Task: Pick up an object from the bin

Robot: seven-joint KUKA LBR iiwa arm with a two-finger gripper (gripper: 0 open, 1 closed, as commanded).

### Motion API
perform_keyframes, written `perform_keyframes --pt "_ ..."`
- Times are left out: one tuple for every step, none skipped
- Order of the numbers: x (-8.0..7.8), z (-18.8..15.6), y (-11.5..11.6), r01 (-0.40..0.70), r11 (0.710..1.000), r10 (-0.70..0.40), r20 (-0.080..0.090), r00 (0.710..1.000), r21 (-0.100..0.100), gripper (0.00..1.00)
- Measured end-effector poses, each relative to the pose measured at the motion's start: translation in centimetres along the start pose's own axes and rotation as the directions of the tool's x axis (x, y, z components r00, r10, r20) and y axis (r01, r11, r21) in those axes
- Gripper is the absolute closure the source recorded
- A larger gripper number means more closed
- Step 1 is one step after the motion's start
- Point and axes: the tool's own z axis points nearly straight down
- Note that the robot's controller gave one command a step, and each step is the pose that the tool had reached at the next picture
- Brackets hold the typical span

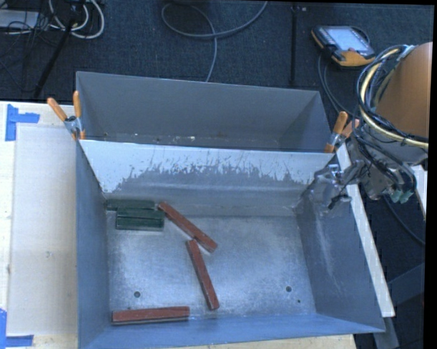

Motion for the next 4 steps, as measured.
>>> perform_keyframes --pt "-0.3 4.0 0.7 -0.002 1.000 0.002 0.006 1.000 0.002 1.00" --pt "0.0 9.6 0.1 -0.016 1.000 0.016 0.000 1.000 -0.001 1.00" --pt "1.2 12.3 -0.1 0.065 0.998 -0.065 -0.002 0.998 -0.001 1.00" --pt "-1.5 14.0 3.2 -0.111 0.994 0.111 -0.001 0.994 -0.001 0.00"
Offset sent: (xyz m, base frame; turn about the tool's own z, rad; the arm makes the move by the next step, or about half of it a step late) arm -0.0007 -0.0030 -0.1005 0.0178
